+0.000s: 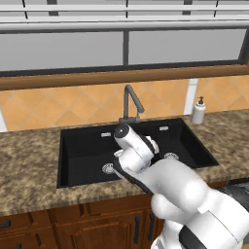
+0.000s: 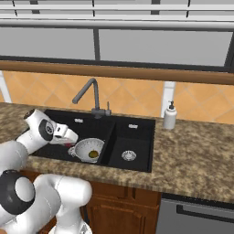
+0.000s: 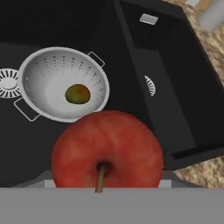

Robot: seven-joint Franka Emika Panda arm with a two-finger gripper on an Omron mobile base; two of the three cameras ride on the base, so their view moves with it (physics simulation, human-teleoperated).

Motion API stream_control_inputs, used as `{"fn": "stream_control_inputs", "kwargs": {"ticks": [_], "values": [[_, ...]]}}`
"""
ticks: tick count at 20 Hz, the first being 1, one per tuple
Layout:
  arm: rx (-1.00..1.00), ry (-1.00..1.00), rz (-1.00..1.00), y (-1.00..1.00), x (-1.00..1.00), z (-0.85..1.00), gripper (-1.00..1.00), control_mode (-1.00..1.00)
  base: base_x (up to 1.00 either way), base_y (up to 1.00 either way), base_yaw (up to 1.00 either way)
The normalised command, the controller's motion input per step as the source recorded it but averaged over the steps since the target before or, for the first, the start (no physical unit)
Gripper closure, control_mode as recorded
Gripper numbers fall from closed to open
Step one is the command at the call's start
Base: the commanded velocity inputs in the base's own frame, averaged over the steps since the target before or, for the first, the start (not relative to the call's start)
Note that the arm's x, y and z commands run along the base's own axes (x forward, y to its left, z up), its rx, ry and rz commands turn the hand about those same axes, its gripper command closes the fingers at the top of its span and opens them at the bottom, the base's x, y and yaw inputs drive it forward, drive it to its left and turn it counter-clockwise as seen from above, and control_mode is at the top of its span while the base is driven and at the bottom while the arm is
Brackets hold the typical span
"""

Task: Put the colander in the sink, put the apple, mango in the colander, and turn on the sink faucet and pour water over the colander.

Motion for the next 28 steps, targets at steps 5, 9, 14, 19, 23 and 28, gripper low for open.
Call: {"fn": "stream_control_inputs", "kwargs": {"ticks": [5,9,14,19,23,28], "values": [[0.01,0.17,0.00,0.04,0.86,-0.36,1.00,-1.00,0.00,0.00,0.00],[0.10,0.00,-0.02,-0.02,0.40,-0.58,1.00,-1.00,0.00,0.00,0.00],[0.08,-0.01,-0.06,-0.14,0.26,-0.65,1.00,-1.00,0.00,0.00,0.00],[0.14,-0.05,-0.10,-0.41,0.20,-0.57,1.00,-1.00,0.00,0.00,0.00],[0.21,-0.06,-0.09,-0.41,0.24,-0.38,1.00,-1.00,0.00,0.00,0.00],[0.10,-0.12,-0.01,-0.02,0.11,-0.34,1.00,-1.00,0.00,0.00,0.00]]}}
